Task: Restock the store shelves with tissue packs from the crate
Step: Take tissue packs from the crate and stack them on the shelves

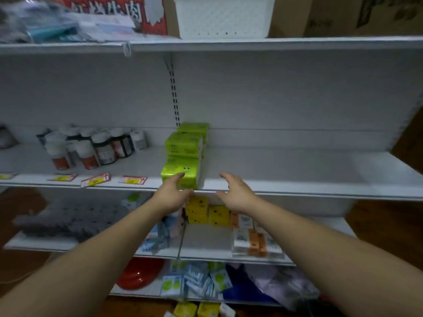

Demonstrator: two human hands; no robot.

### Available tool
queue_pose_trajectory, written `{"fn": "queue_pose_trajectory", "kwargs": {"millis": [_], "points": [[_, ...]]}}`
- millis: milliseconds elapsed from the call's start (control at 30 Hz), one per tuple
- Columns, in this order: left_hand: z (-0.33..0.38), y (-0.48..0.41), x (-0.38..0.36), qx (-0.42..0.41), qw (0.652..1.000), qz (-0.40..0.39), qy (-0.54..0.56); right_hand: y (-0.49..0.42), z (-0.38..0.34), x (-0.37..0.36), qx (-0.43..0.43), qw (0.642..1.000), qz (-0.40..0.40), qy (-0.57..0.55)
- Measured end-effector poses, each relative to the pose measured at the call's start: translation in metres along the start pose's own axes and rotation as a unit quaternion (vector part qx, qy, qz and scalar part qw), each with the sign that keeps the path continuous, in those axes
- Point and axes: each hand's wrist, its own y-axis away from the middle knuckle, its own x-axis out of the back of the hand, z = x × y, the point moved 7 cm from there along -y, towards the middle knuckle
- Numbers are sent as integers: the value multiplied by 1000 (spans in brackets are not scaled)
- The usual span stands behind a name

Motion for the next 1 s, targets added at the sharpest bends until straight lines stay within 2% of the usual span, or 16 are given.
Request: {"fn": "queue_pose_trajectory", "kwargs": {"millis": [200,367,533,633,800,1000], "points": [[52,78,-71,-103,983,-149,-30,131,62,20,-118,990,-10,72],[107,148,-148,-187,944,-262,-72,244,132,41,-236,968,-12,83],[160,216,-221,-252,901,-334,-114,340,196,75,-318,943,15,97],[192,249,-266,-267,883,-366,-127,393,238,96,-358,930,22,83],[246,295,-338,-258,870,-403,-121,470,311,130,-401,914,14,57],[271,324,-423,-241,852,-440,-147,535,382,154,-442,896,16,33]]}}
